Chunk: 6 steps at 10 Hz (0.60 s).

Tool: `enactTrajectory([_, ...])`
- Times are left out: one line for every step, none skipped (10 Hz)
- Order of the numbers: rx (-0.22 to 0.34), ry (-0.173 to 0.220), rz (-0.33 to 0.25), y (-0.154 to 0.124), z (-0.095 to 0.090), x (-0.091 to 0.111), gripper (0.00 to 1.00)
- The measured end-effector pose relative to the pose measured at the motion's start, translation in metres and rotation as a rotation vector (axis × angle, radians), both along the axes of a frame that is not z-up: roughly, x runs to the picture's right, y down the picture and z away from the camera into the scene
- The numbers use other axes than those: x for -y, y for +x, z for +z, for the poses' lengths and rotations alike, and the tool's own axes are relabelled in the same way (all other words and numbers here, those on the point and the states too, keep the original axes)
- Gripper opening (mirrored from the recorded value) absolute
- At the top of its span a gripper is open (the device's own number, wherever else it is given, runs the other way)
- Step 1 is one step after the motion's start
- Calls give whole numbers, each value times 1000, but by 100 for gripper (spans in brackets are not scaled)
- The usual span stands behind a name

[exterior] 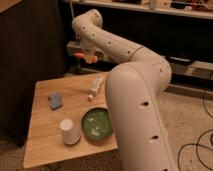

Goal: Place the pepper on the white sponge

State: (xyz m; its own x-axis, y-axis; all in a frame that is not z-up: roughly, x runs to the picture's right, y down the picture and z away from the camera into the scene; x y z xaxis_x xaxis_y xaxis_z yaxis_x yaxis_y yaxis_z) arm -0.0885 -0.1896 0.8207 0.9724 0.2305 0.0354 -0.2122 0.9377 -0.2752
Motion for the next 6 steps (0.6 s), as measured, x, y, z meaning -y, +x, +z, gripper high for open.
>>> enactTrajectory([42, 47, -5, -3, -5, -4, 0])
enactTrajectory([96, 83, 4, -6, -10, -7, 0])
enactTrajectory([130, 105, 9, -3, -13, -7, 0])
enactTrajectory([145, 129, 7, 0, -17, -6, 0])
enactTrajectory([182, 147, 7, -9, -26, -8, 0])
enactTrajectory([198, 157, 5, -12, -30, -8, 0])
